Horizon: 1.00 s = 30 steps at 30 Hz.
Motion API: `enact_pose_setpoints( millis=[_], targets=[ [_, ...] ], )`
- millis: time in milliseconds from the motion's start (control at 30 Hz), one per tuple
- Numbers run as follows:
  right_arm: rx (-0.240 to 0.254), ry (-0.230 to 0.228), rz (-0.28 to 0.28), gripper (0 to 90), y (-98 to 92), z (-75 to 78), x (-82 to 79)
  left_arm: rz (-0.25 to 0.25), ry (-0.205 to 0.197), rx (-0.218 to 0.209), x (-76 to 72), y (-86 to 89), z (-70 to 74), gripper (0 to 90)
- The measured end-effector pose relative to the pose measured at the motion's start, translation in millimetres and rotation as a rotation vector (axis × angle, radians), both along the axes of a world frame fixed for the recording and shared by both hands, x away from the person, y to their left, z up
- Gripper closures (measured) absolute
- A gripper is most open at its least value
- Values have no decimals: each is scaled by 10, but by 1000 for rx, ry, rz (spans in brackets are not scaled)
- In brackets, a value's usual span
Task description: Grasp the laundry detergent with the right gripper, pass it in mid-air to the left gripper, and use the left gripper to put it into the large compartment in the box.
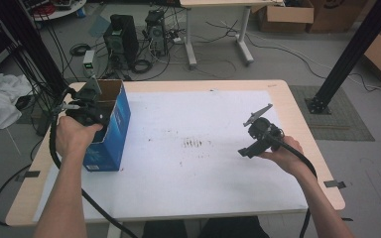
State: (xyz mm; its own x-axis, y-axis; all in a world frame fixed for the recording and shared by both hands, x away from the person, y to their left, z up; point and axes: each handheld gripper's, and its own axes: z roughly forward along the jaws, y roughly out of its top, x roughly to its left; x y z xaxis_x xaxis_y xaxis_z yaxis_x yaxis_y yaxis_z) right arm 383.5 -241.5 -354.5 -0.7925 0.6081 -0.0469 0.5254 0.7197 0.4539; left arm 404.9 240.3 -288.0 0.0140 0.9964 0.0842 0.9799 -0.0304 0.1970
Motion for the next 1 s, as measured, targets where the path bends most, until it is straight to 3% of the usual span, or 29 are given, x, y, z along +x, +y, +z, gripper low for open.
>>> enact_pose_setpoints(
  millis=[300, 733, 1000],
  targets=[
    [-2, 0, 0, 190, -1, 1, -5, -3, 0, 5, -3, -17, 1, 380],
    [-2, -3, -2, 186, 10, 1, -4, -9, -5, -21, -20, 2, 36, 373],
    [-3, -4, 4, 186, 33, -3, -3, -3, -6, -17, -32, 18, 74, 314]
  ],
)
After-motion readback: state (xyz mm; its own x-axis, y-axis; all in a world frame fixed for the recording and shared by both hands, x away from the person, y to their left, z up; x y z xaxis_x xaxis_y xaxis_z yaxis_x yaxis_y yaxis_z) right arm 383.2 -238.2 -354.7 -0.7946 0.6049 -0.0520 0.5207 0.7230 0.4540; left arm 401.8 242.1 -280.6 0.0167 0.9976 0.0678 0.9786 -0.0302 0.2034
